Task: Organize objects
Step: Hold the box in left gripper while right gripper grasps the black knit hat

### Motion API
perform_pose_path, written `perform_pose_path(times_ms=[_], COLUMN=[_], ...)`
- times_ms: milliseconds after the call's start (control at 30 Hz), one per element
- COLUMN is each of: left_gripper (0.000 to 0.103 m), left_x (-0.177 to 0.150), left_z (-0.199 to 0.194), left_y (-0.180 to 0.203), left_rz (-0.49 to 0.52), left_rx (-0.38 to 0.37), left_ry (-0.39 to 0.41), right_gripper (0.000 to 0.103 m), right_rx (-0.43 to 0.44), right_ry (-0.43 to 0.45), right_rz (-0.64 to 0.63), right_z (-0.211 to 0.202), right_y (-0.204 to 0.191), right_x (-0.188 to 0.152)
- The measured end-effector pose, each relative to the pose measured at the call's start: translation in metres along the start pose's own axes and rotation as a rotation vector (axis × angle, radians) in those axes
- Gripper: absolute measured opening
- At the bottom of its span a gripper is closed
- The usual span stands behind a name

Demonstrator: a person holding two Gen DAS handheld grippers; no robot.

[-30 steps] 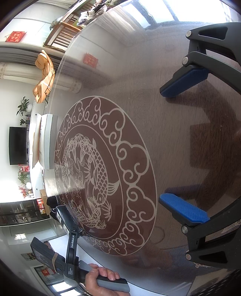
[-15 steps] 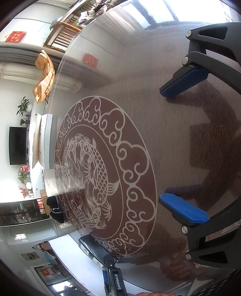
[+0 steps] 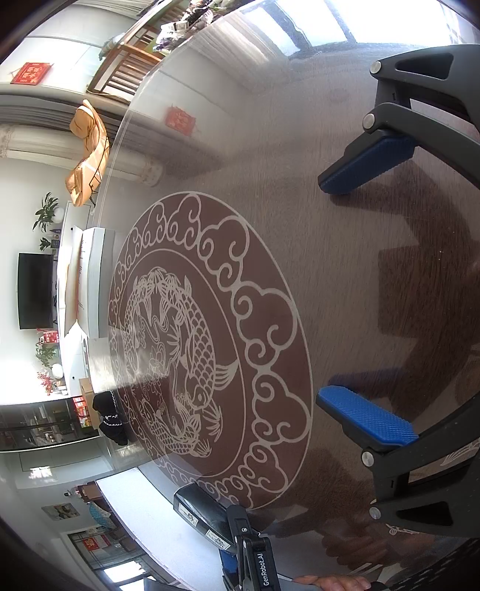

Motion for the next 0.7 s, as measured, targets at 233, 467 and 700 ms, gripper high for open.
perform_pose_path(times_ms=[233,467,700], left_gripper=[0.058,0.059,0.059], left_x=[-0.005,-0.009,-0.008], left_z=[-0.01,-0.013,-0.012], left_y=[-0.021,-0.023,-0.025], left_rz=[-0.064,-0.064,-0.063], left_rx=[0.032,0.045,0.035], left_ry=[0.047,0.057,0.049], right_gripper=[0.103,0.103,0.103], right_rx=[0.139,0.307,0.29], right_ry=[-0.026,-0.083,-0.114], right_rz=[-0.122,-0.151,0.029], right_z=[0.032,0.124,0.193], right_y=[-0.016,-0.086,-0.126], right_x=[0.079,0.274,0.357])
Point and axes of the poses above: each gripper's, at about its wrist camera, not at the fingertips, and z roughly the way its jaws point, y to its right, x to its top, the point moved 1 cm from there along z, roughly the way its jaws point, and after that the axes turned 13 degrees about -z, right-handed, at the moved point
